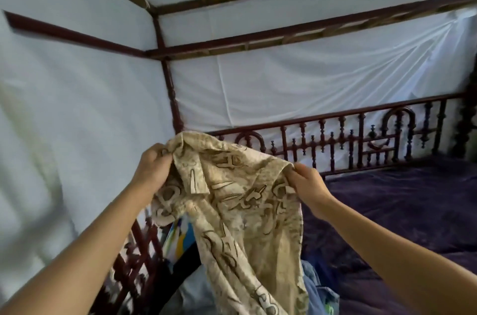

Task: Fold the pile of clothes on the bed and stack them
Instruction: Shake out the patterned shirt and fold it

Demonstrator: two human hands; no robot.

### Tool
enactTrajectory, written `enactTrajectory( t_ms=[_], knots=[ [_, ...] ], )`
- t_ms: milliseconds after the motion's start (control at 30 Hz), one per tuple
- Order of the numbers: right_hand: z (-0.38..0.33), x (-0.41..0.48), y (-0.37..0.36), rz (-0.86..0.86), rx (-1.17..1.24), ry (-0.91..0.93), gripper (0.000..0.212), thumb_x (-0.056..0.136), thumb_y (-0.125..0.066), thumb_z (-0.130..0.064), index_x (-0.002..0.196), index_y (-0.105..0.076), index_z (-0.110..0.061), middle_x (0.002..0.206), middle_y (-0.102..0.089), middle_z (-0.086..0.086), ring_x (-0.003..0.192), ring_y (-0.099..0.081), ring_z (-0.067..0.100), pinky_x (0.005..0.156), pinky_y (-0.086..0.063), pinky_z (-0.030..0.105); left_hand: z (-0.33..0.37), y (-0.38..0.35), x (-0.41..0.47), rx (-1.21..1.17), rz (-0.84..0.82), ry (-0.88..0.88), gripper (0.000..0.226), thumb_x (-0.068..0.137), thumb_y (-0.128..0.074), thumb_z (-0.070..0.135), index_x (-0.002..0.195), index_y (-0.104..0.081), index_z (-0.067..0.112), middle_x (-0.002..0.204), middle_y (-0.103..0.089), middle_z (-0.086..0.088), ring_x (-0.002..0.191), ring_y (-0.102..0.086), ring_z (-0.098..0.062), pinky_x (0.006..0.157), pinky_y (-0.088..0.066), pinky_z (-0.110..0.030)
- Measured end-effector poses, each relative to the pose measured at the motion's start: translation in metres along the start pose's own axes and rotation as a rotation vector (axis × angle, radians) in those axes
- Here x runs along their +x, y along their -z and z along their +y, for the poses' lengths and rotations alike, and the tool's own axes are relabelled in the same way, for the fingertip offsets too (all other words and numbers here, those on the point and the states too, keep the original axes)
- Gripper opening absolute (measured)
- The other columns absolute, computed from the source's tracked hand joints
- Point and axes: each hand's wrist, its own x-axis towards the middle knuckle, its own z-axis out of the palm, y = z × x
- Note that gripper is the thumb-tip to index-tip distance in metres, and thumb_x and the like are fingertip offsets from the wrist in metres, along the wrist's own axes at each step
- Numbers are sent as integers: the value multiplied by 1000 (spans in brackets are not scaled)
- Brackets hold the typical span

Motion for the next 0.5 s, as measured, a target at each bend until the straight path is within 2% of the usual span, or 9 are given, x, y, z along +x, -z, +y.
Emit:
enactTrajectory(
  t_ms=[67,167,233,300,400,467,500],
  knots=[
    [-33,12,3,27,-128,102,32,95,-56,-23,69,-56,-5,53,-51,-5,48,-47,12,42,-34,23,-27,4,-5,279,18,-63,12,87,-61,21,98,-56,22,99,-64,-3,91,-61,-20,79,-47,-35],
    [-75,17,-11,-79,-374,271,39,91,-61,-24,56,-46,-18,40,-39,-14,37,-34,2,39,-23,16,-42,-25,-19,166,-135,-205,26,81,-73,24,103,-59,27,101,-62,2,97,-61,-17,86,-46,-31],
    [-94,15,-21,-168,-515,357,35,88,-64,-22,55,-51,-18,40,-43,-16,39,-39,0,40,-28,16,-37,-55,-32,150,-333,-217,42,74,-79,42,110,-59,37,110,-59,11,103,-56,-5,88,-44,-25],
    [-107,12,-24,-226,-595,405,25,86,-65,-21,62,-60,-16,42,-46,-17,41,-41,-1,42,-30,15,-29,-82,-44,77,-513,-191,43,72,-79,45,110,-59,43,115,-59,16,108,-53,0,91,-42,-26],
    [-115,10,-11,-225,-545,441,26,84,-68,-19,59,-63,-22,43,-47,-16,41,-40,0,42,-27,13,-17,-101,-45,-117,-573,-215,20,84,-73,25,103,-70,21,106,-71,1,105,-62,-14,95,-46,-34],
    [-117,8,9,-209,-456,406,28,85,-70,-22,58,-61,-20,45,-44,-13,42,-36,0,44,-28,16,-4,-105,-43,-193,-579,-268,10,88,-67,18,91,-70,9,90,-72,-5,86,-65,-14,83,-49,-30],
    [-116,6,21,-220,-420,370,28,85,-71,-26,61,-60,-17,48,-42,-12,44,-36,3,44,-29,18,3,-108,-42,-218,-552,-285,13,89,-65,16,83,-66,5,78,-66,-7,74,-60,-15,73,-47,-31]
  ],
)
